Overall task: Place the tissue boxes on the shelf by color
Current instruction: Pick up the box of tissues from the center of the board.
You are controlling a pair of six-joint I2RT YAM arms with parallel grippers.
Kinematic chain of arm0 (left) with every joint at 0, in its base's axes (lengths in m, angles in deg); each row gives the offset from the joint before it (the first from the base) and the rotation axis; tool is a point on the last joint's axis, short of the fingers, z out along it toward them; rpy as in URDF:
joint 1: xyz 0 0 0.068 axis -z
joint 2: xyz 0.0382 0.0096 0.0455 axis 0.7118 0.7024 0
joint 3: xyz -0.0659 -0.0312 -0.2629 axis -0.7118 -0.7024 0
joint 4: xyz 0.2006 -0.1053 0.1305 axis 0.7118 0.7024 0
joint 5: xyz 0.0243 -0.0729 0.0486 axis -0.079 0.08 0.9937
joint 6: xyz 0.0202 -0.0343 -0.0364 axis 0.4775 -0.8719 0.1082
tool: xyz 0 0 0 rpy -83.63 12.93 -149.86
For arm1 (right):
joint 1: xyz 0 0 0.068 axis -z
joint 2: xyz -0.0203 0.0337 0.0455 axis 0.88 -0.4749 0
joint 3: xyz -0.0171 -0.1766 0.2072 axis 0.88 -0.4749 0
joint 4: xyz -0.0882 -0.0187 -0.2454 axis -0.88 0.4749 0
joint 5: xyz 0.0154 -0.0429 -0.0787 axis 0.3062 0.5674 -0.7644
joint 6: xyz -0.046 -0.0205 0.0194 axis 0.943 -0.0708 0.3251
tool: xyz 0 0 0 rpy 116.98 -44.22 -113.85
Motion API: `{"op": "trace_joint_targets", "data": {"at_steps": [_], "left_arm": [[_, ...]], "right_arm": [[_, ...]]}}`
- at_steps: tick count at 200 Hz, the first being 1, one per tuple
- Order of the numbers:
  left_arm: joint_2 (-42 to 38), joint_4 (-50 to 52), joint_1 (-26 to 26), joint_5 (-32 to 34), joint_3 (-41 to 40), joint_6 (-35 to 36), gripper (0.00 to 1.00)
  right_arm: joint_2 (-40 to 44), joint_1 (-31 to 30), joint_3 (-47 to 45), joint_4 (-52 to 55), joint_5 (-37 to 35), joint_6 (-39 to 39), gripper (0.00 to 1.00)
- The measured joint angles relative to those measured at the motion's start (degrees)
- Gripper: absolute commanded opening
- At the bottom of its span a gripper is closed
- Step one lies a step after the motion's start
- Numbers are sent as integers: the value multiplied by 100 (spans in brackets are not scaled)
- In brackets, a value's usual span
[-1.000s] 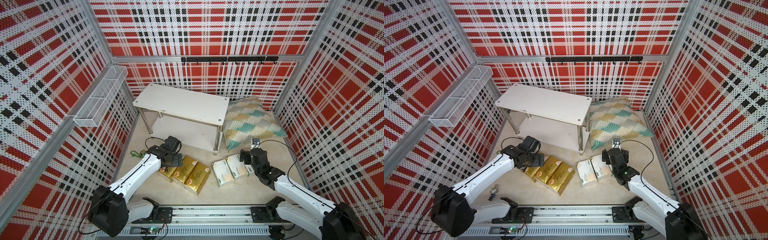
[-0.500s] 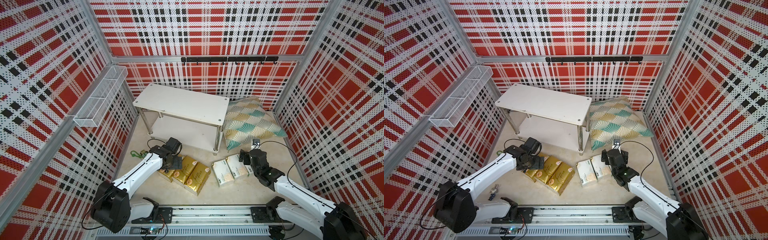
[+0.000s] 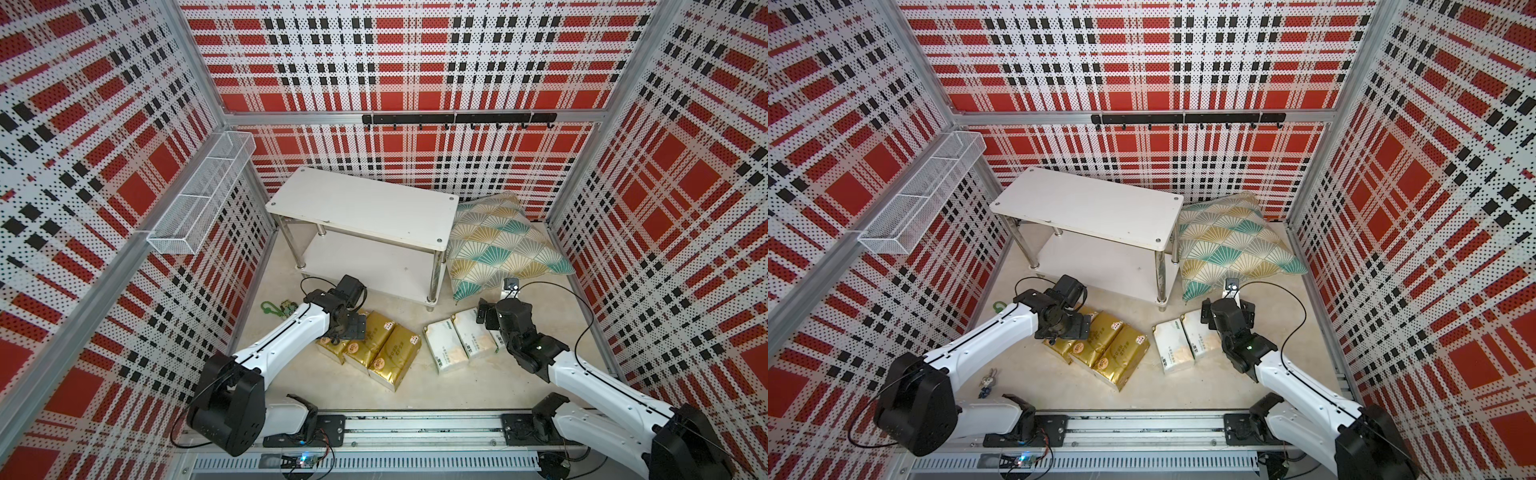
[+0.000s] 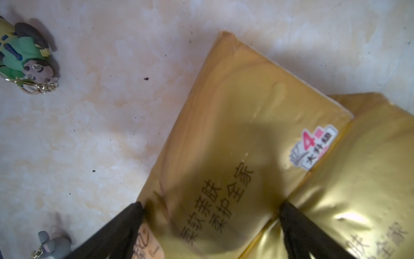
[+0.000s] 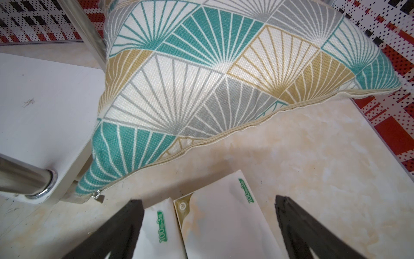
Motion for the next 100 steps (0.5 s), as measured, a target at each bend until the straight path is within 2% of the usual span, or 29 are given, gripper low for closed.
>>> {"op": "trace_joint_targets", "data": {"at_steps": [100], "left_arm": [[57, -85, -433, -223, 55, 459, 99]], "right_arm": [[57, -109, 101, 122, -98, -22, 100]]}}
